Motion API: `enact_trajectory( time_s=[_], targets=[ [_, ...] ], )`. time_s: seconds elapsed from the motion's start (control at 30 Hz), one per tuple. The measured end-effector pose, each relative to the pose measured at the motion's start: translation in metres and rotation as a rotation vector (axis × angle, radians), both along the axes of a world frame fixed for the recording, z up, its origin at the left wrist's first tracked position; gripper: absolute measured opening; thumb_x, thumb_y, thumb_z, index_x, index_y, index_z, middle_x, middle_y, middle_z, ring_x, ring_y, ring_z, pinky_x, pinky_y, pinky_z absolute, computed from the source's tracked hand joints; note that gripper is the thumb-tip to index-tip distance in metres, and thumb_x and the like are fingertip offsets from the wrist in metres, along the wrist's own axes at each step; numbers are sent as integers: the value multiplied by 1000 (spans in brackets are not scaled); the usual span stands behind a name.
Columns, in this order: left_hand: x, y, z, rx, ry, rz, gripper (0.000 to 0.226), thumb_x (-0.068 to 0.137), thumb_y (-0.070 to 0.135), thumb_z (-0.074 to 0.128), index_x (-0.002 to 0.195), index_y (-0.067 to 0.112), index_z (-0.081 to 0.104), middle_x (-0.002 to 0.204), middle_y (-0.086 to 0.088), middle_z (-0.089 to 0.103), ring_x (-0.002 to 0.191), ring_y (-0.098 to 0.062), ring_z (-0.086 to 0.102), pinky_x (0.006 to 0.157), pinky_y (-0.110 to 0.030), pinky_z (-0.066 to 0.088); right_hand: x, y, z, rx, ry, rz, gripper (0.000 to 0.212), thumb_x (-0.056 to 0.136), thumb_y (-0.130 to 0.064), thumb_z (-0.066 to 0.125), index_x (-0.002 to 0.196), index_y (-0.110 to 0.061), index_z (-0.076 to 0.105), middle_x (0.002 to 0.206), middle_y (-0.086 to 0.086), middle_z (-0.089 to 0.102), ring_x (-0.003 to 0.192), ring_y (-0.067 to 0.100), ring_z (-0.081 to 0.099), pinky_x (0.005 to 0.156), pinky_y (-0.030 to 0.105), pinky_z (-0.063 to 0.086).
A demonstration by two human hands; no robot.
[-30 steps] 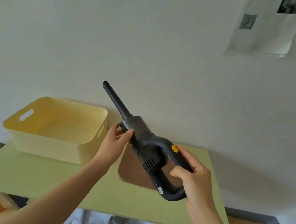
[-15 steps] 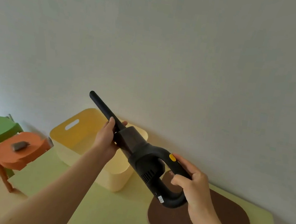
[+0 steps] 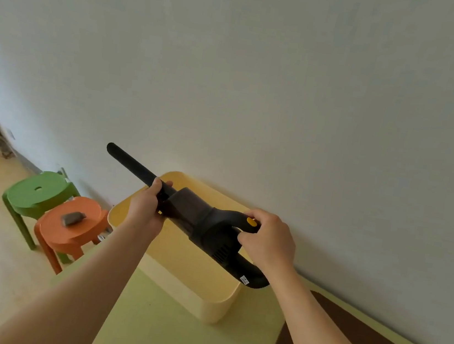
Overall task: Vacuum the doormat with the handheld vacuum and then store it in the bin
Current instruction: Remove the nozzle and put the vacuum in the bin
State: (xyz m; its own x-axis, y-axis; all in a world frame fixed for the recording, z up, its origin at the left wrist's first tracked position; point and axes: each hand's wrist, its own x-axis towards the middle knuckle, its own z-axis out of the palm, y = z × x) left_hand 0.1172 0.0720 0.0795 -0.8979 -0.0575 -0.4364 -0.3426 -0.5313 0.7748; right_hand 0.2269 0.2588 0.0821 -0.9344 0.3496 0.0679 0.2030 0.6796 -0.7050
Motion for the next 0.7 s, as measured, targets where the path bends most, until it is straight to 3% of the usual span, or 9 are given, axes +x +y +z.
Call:
enact_trajectory(
  time_s=[0.3,0.4,0.53,0.7],
  targets=[
    [-82,-32,-12,-139,78,-176,32,95,34,50,120,14,49,103,-2,65,103,-20,60,94,-46,50,-63,-41,-14,-134,-73,-116,34,71,-12,64,99,-31,68,83,-15,66,83,12,61,73,32,53],
    [-114,-42,-18,-176,85,-212,33,94,36,49,119,14,48,101,-2,65,99,-20,61,92,-43,52,-85,-55,-18,-150,-76,-152,37,71,-9,65,98,-34,67,85,-14,67,85,13,62,70,28,50],
    [-143,-41,-28,-144,99,-239,29,95,34,49,116,13,48,95,-2,66,95,-17,63,91,-37,51,-102,-68,-33,-180,-76,-232,38,69,-7,66,91,-38,65,82,-17,67,83,9,62,75,35,53],
    [-170,-31,-42,-218,100,-355,32,93,35,53,113,11,52,101,-2,60,105,-22,57,98,-41,46,-110,-76,-42,-221,-79,-359,40,68,-3,66,86,-39,66,81,-16,69,81,9,62,76,37,54]
  ],
)
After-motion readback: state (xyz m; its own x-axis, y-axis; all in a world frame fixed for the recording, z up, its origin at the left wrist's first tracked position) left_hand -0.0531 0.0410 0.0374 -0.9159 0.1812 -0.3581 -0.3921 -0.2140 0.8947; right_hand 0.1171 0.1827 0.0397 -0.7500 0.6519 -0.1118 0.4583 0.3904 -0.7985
